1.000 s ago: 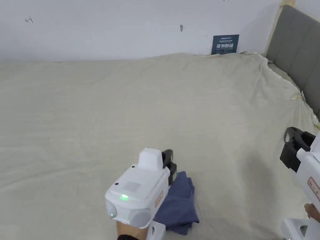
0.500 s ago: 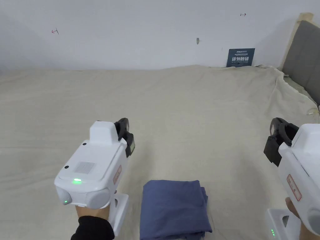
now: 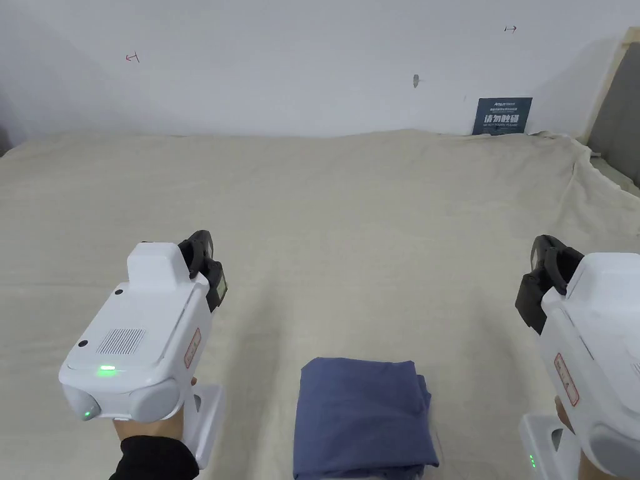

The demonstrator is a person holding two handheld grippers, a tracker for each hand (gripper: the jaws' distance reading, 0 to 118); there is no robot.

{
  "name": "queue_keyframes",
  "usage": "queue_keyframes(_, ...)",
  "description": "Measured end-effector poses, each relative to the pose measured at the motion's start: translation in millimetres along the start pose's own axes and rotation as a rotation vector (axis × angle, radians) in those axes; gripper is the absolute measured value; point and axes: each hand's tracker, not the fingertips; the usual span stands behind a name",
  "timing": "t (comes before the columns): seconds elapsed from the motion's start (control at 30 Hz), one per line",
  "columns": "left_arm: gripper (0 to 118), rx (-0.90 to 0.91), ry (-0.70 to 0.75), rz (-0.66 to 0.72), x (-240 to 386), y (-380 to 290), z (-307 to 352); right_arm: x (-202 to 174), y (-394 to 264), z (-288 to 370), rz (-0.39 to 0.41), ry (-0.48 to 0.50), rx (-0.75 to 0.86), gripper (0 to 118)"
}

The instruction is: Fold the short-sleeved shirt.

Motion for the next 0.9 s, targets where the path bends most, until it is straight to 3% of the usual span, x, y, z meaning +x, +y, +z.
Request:
queue_keyframes(0.4, 0, -0.019, -0.02, 0.016, 0.6, -5.5, 0.0, -16.2, -9.1, -6.6, -0.02, 0.04, -0.041, 0)
queue_keyframes(0.9, 0, -0.123, -0.016, 0.062, -16.1, -34.7, 2.2, -74.3, -156.2, -62.9, -0.03, 0.261, -0.361, 0)
